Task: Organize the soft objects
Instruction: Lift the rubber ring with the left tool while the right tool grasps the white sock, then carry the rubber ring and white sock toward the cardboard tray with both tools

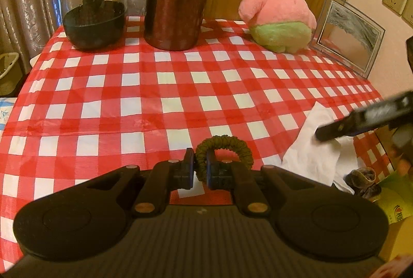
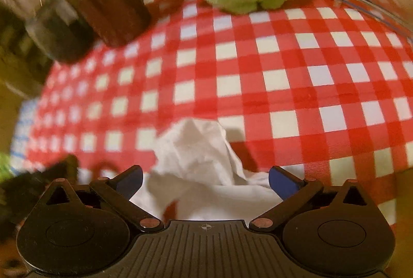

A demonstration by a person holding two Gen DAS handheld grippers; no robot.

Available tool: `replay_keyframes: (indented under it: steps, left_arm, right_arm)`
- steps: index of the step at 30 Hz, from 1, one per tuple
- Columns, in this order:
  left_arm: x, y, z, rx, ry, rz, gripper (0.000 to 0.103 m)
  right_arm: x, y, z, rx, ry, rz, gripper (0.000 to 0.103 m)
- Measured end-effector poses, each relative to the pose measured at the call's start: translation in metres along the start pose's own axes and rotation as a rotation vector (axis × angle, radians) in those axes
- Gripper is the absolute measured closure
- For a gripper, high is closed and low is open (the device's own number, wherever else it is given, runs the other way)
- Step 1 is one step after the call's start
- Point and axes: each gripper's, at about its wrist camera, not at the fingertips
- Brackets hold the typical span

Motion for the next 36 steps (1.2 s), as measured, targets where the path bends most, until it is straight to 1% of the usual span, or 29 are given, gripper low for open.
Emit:
replay_keyframes:
  steps: [2, 3, 6, 7, 8, 9, 10, 12, 13, 14, 17, 20, 23, 29, 33, 36]
  left_arm:
    - [0.001, 0.0, 0.0, 0.001, 0.005, 0.0, 0.095]
    - [0.001, 0.0, 0.0, 0.002, 0.005, 0.001, 0.095]
    - [0.0, 0.0, -0.001, 0.002, 0.003, 0.001, 0.095]
    - [0.0, 0.0, -0.001, 0.001, 0.004, 0.001, 0.095]
    - [0.0, 0.0, -0.001, 0.0, 0.005, 0.0, 0.095]
    - [0.0, 0.0, -0.001, -0.002, 0.005, 0.001, 0.095]
    - [0.0, 0.001, -0.001, -0.003, 0.006, 0.002, 0.095]
    - [0.0, 0.001, -0.001, -0.006, 0.008, 0.0, 0.095]
    - [0.0, 0.001, -0.001, -0.007, 0.008, 0.0, 0.095]
    - [0.0, 0.002, -0.001, -0.009, 0.008, 0.0, 0.095]
    - [0.002, 0.003, -0.001, -0.011, 0.014, 0.0, 0.095]
    - [0.003, 0.007, 0.0, -0.021, 0.02, 0.001, 0.095]
    - [0.002, 0.015, 0.0, -0.038, 0.029, 0.0, 0.095]
    - [-0.001, 0.043, 0.004, -0.097, 0.026, 0.001, 0.095]
    - [-0.007, 0.063, 0.006, -0.134, 0.025, -0.005, 0.095]
    - [-0.015, 0.075, 0.007, -0.151, 0.012, -0.021, 0.095]
  right_arm:
    - [0.005, -0.009, -0.002, 0.013, 0.044, -0.056, 0.001]
    - [0.008, -0.013, -0.003, 0.026, 0.059, -0.071, 0.001]
    - [0.01, -0.022, -0.009, 0.067, 0.096, -0.08, 0.001]
    - [0.01, -0.024, -0.011, 0.067, 0.108, -0.088, 0.002]
    - [0.011, -0.023, -0.013, 0.063, 0.116, -0.095, 0.009]
    - [0.011, -0.023, -0.014, 0.057, 0.121, -0.094, 0.019]
    - [0.01, -0.021, -0.017, 0.049, 0.121, -0.092, 0.026]
    - [0.014, -0.018, -0.019, 0.03, 0.144, -0.128, 0.056]
    - [0.015, -0.015, -0.02, 0.025, 0.163, -0.137, 0.068]
    - [0.017, -0.013, -0.021, 0.023, 0.18, -0.141, 0.09]
    - [0.019, -0.006, -0.022, 0.013, 0.205, -0.123, 0.091]
    - [0.024, 0.005, -0.025, -0.041, 0.219, -0.103, 0.091]
    - [0.028, 0.021, -0.025, -0.113, 0.221, -0.063, 0.091]
    - [0.032, 0.065, -0.026, -0.297, 0.221, -0.032, 0.091]
    - [0.032, 0.095, -0.03, -0.376, 0.205, -0.006, 0.091]
    - [0.034, 0.113, -0.037, -0.405, 0.207, -0.008, 0.091]
Point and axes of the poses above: each gripper's, at about its wrist camera, not at the fingertips, and y roughly against the way its jaws point, x to its left, z to its top, and after that the axes turned 8 degrees about x, right-handed
